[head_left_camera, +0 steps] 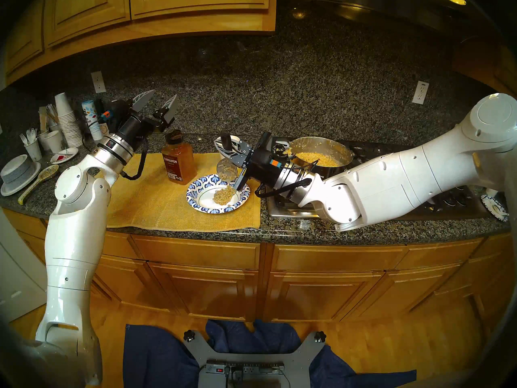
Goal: Scoop oatmeal into bowl, add cinnamon, and put a spoon inside bowl
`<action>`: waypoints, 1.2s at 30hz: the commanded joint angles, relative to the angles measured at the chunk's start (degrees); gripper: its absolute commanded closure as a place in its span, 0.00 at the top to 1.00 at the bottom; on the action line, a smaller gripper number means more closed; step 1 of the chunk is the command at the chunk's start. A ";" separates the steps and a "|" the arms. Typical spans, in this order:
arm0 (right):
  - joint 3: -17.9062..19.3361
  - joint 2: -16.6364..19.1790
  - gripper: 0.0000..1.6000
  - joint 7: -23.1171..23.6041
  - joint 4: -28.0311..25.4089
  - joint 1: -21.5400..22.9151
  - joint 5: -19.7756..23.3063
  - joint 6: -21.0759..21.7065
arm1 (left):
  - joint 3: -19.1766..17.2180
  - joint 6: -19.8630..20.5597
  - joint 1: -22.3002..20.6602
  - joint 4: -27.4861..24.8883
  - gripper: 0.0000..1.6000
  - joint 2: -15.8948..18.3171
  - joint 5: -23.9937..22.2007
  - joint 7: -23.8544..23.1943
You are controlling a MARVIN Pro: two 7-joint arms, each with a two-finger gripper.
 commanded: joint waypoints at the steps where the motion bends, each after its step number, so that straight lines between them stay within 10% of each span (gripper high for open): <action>1: 0.42 -0.15 0.00 2.62 -1.80 2.19 8.08 -3.41 | -0.33 -0.56 -1.77 -1.31 1.00 0.02 -0.45 -0.07; 24: 6.17 6.11 0.00 10.33 -6.71 4.91 27.67 -4.08 | -0.31 -0.49 -1.66 -1.31 1.00 0.12 -0.39 -0.03; 36: 13.95 11.12 0.00 14.34 -14.03 3.16 46.49 -4.08 | -0.29 -0.45 -1.55 -1.28 1.00 0.20 -0.34 -0.01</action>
